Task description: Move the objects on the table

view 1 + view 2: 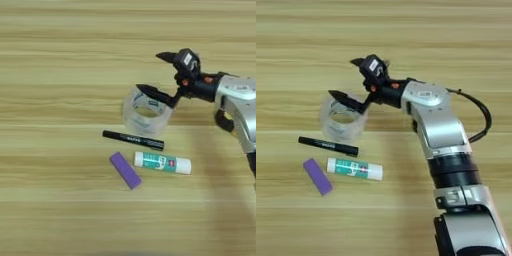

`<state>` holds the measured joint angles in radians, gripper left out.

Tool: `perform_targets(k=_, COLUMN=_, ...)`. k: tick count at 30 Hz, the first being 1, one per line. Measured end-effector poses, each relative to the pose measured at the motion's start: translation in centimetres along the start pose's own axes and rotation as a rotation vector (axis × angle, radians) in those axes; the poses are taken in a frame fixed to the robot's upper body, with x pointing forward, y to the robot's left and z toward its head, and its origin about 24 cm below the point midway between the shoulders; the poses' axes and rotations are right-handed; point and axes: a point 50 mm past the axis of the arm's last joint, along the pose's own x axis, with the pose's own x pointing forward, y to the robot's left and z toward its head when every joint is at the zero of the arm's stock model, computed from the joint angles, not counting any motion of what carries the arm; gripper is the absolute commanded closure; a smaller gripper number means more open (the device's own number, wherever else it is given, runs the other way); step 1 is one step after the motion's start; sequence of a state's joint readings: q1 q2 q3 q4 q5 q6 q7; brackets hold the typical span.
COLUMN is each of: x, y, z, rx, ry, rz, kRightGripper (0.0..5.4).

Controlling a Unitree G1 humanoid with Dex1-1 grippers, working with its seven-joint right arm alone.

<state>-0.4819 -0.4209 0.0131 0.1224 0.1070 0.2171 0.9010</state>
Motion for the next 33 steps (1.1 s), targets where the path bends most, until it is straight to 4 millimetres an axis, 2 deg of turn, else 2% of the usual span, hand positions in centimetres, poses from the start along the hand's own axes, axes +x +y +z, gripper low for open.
perform_targets(k=7, x=-1.4, y=-1.6, z=1.0, rx=-0.004, ry=-0.092, rz=-0.096, kRightGripper=0.04)
perform_targets(k=10, x=-2.3, y=-3.0, z=1.3, rx=0.0, ry=-0.108, rz=-0.164, kRightGripper=0.04)
perform_targets(k=20, x=-6.1, y=-7.3, z=-1.7, rx=0.081, ry=-0.044, rz=-0.365, kRightGripper=0.04)
perform_targets(k=27, x=-7.9, y=-7.7, z=-2.7, rx=0.131, ry=-0.09, rz=-0.299, kRightGripper=0.04)
perform_targets(k=33, x=-9.5, y=-9.0, z=-4.8, rx=0.147, ry=-0.015, rz=-0.413, kRightGripper=0.04)
